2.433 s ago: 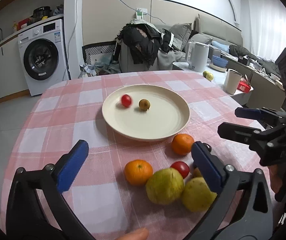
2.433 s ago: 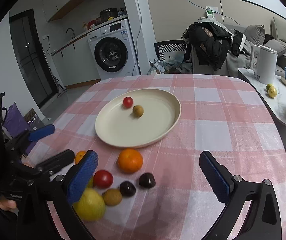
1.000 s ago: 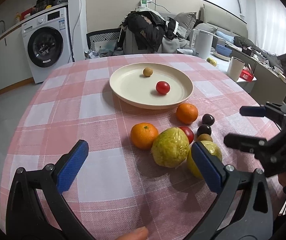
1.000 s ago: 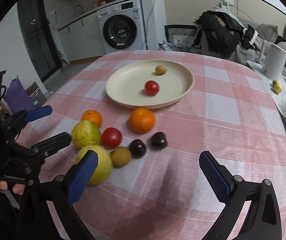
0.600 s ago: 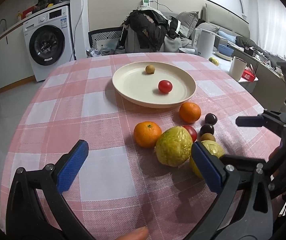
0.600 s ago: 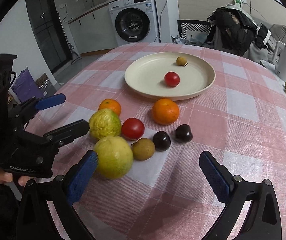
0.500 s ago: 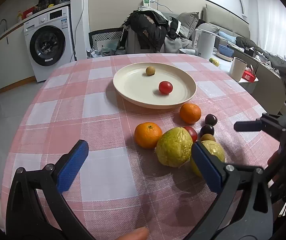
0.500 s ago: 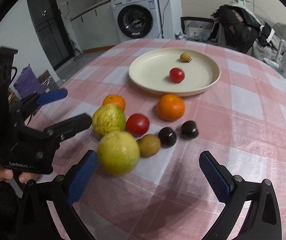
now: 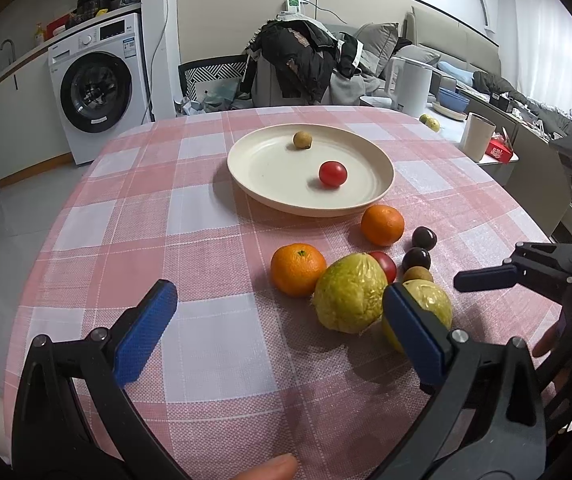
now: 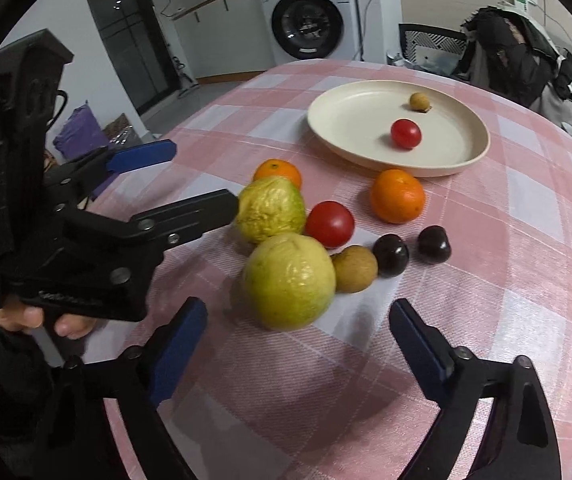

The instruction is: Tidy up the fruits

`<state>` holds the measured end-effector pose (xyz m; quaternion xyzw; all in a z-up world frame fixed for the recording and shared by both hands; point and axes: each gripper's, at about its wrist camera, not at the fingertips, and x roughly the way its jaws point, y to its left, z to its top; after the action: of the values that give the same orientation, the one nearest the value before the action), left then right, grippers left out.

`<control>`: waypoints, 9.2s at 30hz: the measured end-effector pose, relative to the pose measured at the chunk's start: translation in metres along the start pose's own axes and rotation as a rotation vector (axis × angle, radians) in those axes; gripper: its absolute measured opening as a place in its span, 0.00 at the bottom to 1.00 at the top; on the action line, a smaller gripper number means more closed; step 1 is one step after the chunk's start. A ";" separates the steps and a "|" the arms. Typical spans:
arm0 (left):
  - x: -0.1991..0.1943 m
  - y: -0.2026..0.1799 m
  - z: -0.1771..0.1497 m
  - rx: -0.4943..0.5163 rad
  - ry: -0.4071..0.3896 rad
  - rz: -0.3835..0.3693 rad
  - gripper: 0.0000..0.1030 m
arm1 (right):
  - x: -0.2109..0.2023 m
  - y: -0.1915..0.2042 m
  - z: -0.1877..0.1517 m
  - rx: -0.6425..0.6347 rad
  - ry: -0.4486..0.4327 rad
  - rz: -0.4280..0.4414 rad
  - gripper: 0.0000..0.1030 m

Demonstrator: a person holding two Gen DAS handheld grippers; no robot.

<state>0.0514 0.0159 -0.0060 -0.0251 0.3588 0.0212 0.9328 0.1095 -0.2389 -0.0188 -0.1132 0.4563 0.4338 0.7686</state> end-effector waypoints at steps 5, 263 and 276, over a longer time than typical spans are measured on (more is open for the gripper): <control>0.000 0.000 0.000 -0.002 -0.001 0.002 0.99 | 0.001 0.000 -0.002 0.014 0.014 0.072 0.74; 0.033 0.022 0.034 -0.022 0.001 -0.023 0.99 | 0.011 -0.114 0.020 0.183 -0.029 -0.306 1.00; 0.038 0.016 0.031 -0.002 0.018 -0.028 0.99 | 0.013 -0.103 0.017 0.116 0.006 -0.310 1.00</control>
<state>0.0997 0.0350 -0.0093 -0.0314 0.3669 0.0081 0.9297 0.2016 -0.2838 -0.0426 -0.1389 0.4599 0.2826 0.8302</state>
